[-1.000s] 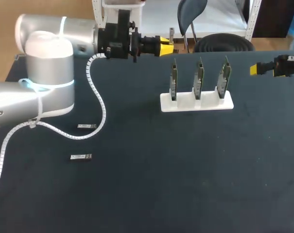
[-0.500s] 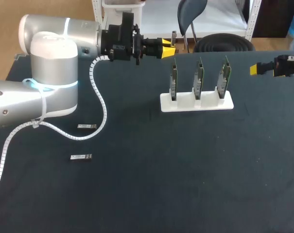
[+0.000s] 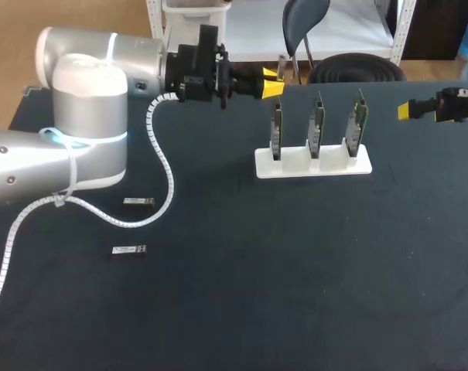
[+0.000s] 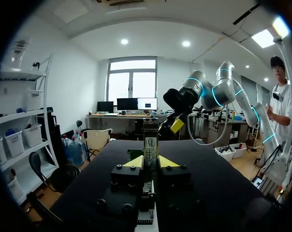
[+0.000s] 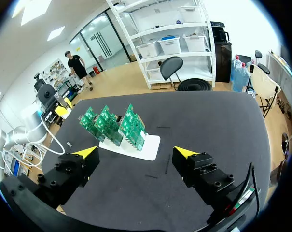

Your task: Pick up the optical module with the left hand, and insert it into the network port with the right hand.

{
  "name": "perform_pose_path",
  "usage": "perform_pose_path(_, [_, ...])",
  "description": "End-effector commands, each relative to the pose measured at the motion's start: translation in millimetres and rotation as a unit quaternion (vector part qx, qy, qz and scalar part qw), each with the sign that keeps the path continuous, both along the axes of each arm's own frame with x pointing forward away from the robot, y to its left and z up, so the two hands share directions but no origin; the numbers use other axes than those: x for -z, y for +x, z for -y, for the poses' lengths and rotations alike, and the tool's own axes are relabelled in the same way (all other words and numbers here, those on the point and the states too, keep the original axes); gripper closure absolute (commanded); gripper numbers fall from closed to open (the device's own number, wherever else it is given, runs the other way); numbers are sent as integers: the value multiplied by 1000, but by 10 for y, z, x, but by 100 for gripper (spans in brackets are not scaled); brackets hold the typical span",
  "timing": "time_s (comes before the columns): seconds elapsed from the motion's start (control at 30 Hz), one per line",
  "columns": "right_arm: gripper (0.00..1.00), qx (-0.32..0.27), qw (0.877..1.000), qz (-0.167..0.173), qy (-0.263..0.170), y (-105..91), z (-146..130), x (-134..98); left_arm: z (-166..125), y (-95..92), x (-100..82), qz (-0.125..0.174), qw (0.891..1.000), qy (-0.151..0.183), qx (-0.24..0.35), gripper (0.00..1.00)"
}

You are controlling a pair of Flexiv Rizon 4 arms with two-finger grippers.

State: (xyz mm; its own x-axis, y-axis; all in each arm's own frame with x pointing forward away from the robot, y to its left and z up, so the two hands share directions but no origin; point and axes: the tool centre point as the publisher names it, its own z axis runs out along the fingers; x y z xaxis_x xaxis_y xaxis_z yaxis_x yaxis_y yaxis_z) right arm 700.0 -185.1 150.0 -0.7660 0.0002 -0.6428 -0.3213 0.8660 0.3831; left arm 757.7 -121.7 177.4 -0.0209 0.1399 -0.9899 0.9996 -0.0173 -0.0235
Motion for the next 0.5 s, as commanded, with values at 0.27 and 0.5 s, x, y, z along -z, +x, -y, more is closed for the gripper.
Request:
perform_pose_path(0.27, [0,0,1000,0,0,0,0,0,16,-15,0,2,1000,-3,-4,100])
perform_pose_path(0.5, [0,0,1000,0,0,0,0,0,35,-26,1,-6,1000,-5,-7,100])
